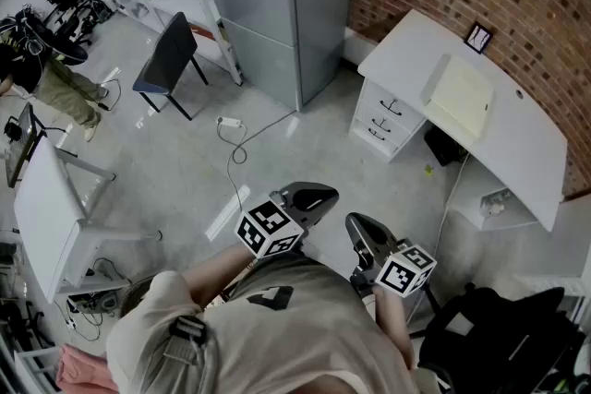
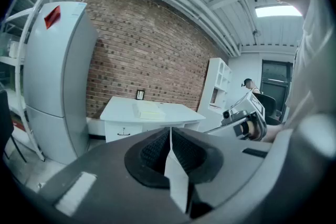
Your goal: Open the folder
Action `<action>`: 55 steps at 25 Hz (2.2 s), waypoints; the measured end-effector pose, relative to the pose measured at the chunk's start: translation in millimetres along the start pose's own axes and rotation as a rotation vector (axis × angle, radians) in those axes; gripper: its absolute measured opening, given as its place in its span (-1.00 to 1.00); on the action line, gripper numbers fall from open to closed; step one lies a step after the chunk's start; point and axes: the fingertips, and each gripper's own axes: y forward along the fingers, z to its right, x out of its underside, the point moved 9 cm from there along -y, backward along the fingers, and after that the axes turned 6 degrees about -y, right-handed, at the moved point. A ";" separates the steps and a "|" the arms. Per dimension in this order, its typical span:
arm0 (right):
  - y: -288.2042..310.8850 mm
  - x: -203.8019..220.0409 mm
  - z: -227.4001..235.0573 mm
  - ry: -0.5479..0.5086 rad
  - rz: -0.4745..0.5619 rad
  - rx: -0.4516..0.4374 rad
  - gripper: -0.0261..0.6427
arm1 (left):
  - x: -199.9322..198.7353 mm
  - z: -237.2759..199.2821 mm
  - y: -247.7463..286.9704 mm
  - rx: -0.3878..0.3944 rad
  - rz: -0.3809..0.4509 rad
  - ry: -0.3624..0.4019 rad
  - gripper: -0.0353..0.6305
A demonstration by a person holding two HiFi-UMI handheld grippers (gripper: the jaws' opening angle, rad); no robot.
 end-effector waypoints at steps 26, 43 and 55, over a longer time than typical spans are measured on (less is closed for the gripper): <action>156.9 -13.2 0.3 -0.032 -0.115 0.113 -0.91 | -15.2 -152.6 -27.3 0.150 0.082 -0.033 -0.86; 66.2 -42.5 47.6 -0.029 0.022 0.265 -0.91 | -44.8 -71.8 84.5 0.331 0.005 0.102 -0.86; -44.9 -47.6 95.8 0.018 0.142 0.291 -0.91 | -40.0 5.5 172.5 0.374 -0.102 0.150 -0.86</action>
